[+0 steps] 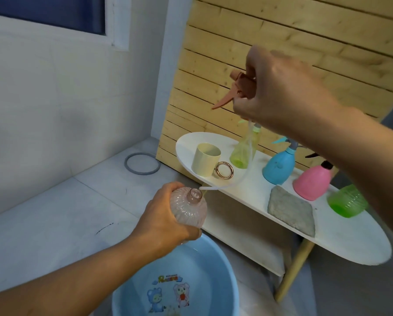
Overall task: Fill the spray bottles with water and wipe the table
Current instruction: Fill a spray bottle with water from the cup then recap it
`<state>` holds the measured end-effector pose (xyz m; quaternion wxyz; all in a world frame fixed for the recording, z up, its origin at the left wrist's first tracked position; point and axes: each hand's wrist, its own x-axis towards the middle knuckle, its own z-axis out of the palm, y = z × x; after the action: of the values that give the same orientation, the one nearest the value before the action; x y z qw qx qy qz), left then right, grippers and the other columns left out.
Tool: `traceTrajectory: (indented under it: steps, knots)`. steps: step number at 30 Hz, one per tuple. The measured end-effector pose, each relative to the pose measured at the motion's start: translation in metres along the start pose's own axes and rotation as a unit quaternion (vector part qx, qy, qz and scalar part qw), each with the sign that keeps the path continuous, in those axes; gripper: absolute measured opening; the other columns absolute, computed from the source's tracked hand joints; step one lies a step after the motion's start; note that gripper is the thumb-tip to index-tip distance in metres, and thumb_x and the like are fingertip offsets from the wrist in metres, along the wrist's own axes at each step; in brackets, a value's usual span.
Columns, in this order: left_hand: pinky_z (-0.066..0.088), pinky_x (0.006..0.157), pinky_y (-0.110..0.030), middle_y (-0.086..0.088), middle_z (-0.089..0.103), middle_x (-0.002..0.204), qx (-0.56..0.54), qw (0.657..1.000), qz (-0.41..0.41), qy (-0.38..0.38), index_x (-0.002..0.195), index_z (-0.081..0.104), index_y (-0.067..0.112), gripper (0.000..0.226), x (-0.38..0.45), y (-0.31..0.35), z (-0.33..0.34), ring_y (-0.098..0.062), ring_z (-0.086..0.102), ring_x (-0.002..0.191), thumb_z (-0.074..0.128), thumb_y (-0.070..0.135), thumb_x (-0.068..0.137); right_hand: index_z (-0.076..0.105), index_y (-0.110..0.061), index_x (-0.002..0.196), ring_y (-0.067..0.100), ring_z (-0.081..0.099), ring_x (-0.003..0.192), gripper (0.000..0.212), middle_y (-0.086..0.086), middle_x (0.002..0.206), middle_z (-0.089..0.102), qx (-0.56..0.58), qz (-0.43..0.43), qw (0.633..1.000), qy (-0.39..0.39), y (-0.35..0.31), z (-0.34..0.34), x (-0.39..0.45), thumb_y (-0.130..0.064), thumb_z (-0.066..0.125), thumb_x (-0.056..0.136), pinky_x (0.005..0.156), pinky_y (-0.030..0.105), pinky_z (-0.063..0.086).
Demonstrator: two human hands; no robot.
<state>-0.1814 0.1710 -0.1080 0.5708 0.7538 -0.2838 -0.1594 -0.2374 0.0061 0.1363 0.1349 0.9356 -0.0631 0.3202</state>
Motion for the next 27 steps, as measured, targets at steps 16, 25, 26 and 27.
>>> traceTrajectory:
  steps: [16,25,26,27]
  knots:
    - [0.049,0.066,-0.013,0.020,0.052,0.119,-0.023,1.000,0.004,-0.014,0.126,0.041,0.049,0.096,-0.001,0.005,0.002,-0.011,0.054,0.109,0.100,0.021,0.056,0.028,-0.022,0.101,0.022,0.046,0.050,0.032,-0.005,0.068,0.053,0.010,-0.042,0.999,-0.007,-0.059,0.054,0.005,-0.031,0.058,0.092,0.044,0.029,0.021]
    - [0.050,0.055,-0.008,0.021,0.057,0.113,-0.059,0.998,0.012,0.009,0.107,0.045,0.057,0.083,0.001,0.004,-0.006,-0.004,0.060,0.100,0.098,0.030,0.048,0.067,-0.020,0.095,0.004,0.069,0.066,0.022,-0.012,0.069,0.074,0.391,0.119,0.894,-0.185,-0.047,0.072,-0.059,-0.033,0.081,0.084,0.067,0.025,0.055]
    - [0.052,0.058,-0.011,0.021,0.057,0.113,-0.052,0.998,0.014,0.011,0.106,0.044,0.057,0.083,0.001,0.005,-0.007,-0.003,0.059,0.100,0.098,0.031,0.048,0.069,-0.018,0.092,0.011,0.071,0.071,0.020,-0.009,0.071,0.075,0.415,0.122,0.879,-0.201,-0.043,0.073,-0.064,-0.031,0.081,0.084,0.073,0.033,0.057]
    - [0.054,0.063,-0.015,0.021,0.057,0.113,-0.048,0.999,0.016,0.011,0.107,0.043,0.057,0.083,0.002,0.006,-0.007,-0.003,0.059,0.100,0.097,0.031,0.049,0.070,-0.017,0.091,0.017,0.070,0.075,0.020,-0.005,0.074,0.075,0.427,0.119,0.870,-0.214,-0.039,0.075,-0.067,-0.031,0.082,0.083,0.077,0.041,0.057]
